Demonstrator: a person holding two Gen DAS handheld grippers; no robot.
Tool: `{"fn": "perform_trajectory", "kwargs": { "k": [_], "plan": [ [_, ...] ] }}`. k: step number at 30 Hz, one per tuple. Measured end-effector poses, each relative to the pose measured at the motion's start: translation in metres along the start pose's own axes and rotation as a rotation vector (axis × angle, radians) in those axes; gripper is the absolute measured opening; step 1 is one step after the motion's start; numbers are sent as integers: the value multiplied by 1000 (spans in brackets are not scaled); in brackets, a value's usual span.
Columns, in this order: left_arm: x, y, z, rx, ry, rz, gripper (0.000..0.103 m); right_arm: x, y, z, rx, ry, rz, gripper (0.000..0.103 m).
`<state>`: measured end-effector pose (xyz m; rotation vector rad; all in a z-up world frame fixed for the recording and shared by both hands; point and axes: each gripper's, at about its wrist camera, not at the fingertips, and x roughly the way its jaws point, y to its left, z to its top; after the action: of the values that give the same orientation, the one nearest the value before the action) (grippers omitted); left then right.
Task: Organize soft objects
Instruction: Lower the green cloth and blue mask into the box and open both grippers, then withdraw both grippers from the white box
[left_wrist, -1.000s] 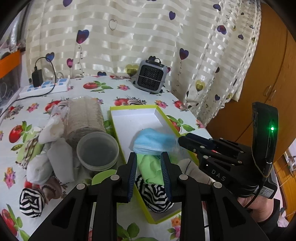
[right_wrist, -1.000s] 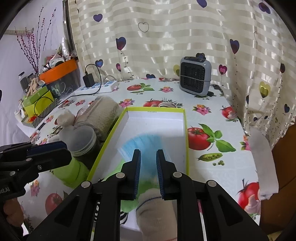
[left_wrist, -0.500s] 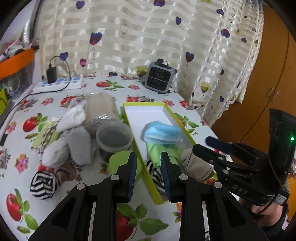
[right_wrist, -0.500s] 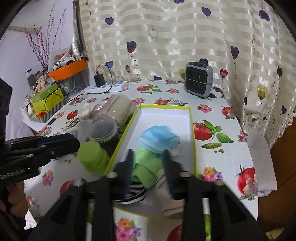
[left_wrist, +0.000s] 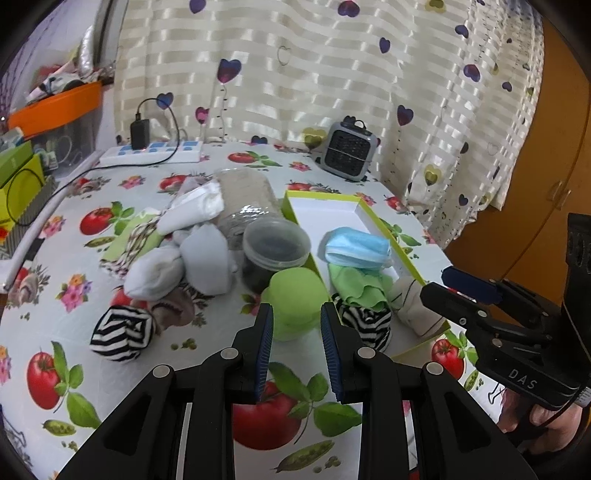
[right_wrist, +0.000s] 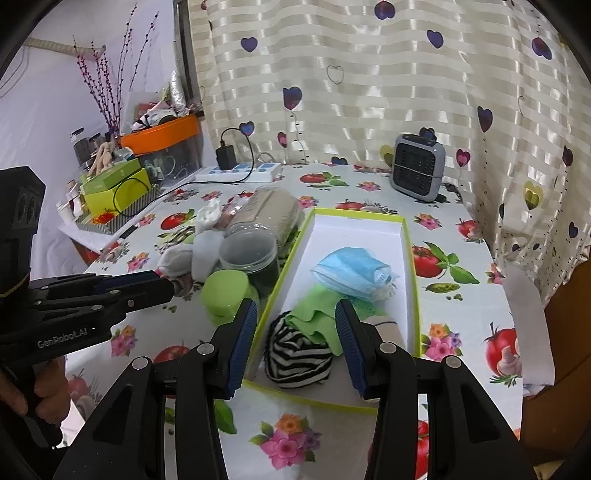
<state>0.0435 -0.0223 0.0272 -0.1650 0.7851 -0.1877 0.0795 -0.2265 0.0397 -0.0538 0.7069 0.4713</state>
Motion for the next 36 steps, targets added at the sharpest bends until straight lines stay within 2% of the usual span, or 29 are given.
{"fn": "perform_trajectory", "kwargs": {
  "k": [36],
  "plan": [
    [-10,53,-16,-121,9,92,25,-3,25,-3,-43,2,44,46]
  ]
}}
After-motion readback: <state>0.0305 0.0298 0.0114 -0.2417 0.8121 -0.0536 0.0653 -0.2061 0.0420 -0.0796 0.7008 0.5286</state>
